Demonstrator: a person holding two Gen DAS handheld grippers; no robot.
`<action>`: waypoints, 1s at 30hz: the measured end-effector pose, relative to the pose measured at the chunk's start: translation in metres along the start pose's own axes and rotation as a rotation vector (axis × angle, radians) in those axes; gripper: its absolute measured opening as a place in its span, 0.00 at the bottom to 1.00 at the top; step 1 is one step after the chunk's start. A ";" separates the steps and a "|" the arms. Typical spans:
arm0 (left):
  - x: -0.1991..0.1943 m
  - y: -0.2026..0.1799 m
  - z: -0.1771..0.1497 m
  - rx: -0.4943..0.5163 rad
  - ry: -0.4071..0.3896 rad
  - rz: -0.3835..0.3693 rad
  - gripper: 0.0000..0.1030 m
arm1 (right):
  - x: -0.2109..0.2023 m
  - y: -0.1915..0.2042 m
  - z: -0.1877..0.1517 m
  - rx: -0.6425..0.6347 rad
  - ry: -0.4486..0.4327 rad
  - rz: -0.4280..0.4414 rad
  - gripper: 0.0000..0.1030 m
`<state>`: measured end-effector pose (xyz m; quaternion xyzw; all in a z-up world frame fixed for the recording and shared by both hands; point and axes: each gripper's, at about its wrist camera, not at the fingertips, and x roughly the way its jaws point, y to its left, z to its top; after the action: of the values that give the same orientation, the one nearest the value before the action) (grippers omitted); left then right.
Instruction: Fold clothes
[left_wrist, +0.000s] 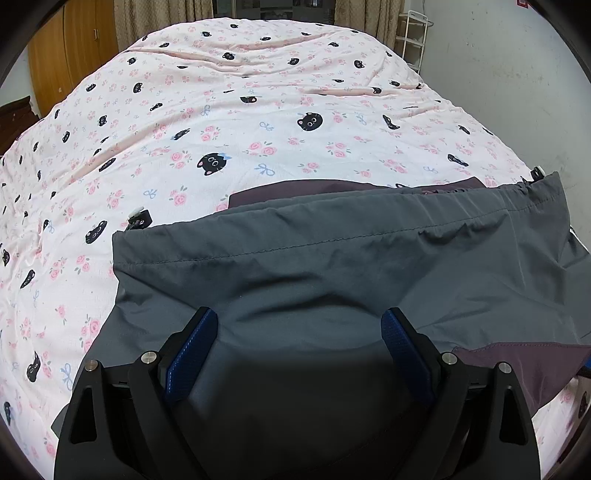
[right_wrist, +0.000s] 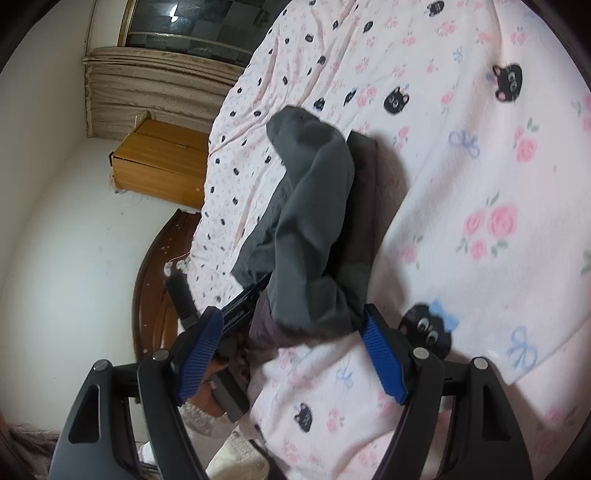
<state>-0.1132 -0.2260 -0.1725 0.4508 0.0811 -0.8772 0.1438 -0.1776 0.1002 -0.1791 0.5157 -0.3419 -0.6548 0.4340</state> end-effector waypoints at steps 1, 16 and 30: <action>0.000 0.000 0.000 0.000 0.000 -0.001 0.87 | 0.000 0.001 0.000 0.006 0.002 0.011 0.76; 0.000 0.000 0.000 -0.003 0.000 0.000 0.87 | 0.017 0.002 0.022 -0.018 0.013 -0.049 0.76; 0.001 0.001 -0.001 -0.005 -0.003 -0.004 0.87 | 0.011 -0.025 0.026 0.061 0.005 -0.109 0.63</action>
<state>-0.1125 -0.2267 -0.1736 0.4491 0.0838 -0.8779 0.1433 -0.2093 0.1000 -0.1993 0.5485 -0.3320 -0.6654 0.3824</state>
